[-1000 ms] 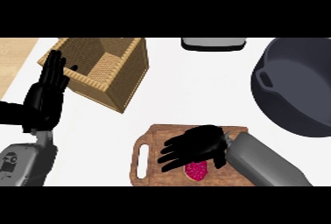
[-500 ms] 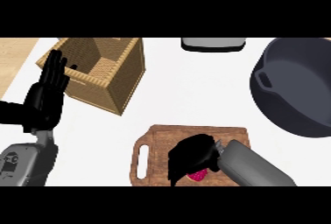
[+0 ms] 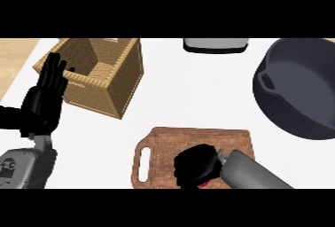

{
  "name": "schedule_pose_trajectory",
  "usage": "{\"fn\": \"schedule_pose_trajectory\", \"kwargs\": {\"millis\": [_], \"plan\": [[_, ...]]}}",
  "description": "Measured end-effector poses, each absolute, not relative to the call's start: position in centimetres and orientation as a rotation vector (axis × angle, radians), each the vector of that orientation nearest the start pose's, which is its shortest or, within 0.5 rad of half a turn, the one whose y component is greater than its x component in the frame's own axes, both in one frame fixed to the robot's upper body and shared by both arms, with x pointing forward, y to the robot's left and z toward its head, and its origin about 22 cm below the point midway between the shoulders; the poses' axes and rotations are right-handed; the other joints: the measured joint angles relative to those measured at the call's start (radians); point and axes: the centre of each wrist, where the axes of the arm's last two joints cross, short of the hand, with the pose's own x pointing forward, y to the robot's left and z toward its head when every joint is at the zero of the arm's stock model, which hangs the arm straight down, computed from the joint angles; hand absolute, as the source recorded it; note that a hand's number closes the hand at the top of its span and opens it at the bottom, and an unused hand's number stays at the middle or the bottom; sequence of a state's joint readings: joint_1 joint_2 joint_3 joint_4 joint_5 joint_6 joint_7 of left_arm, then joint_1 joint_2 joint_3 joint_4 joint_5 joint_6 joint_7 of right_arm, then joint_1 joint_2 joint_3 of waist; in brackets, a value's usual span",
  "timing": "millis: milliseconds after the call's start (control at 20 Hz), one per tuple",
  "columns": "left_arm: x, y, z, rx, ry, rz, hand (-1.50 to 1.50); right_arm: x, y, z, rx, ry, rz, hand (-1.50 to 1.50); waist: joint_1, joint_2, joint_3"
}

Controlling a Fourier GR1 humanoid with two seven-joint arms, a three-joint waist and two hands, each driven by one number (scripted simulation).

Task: Pick the cupcake from the cutting board and place it in the pot

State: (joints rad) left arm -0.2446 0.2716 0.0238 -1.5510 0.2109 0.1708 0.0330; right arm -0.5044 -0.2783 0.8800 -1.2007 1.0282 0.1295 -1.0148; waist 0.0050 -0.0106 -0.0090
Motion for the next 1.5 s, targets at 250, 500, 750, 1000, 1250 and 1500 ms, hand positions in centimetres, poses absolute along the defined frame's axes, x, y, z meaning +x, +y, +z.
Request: {"fn": "schedule_pose_trajectory", "kwargs": {"millis": [250,500,750,1000,1250,1500], "plan": [[29.9,26.8,8.1,0.112,-1.758,0.053,0.0,27.5,-11.5,-0.2,-0.557,1.976,-2.375,1.5,-0.006,0.001,0.002],[30.0,27.2,8.7,0.123,-1.767,0.062,0.0,30.2,-14.0,1.4,-0.224,2.347,-2.433,1.5,-0.018,0.011,0.007],[29.7,28.1,9.3,0.167,-1.799,0.084,0.0,33.7,-18.6,2.3,0.495,2.74,-2.537,1.5,-0.062,0.02,0.008],[29.5,28.6,9.4,0.186,-1.801,0.096,0.0,36.3,-22.0,4.4,1.385,2.988,-2.348,1.5,-0.075,0.019,0.003],[29.3,28.6,9.2,0.178,-1.791,0.087,0.0,38.6,-24.6,7.9,2.331,3.017,-1.791,1.5,-0.055,0.018,-0.002],[29.5,27.9,9.1,0.147,-1.788,0.068,0.0,40.4,-26.6,11.8,3.123,2.715,-1.035,1.5,-0.021,0.024,-0.005]]}}
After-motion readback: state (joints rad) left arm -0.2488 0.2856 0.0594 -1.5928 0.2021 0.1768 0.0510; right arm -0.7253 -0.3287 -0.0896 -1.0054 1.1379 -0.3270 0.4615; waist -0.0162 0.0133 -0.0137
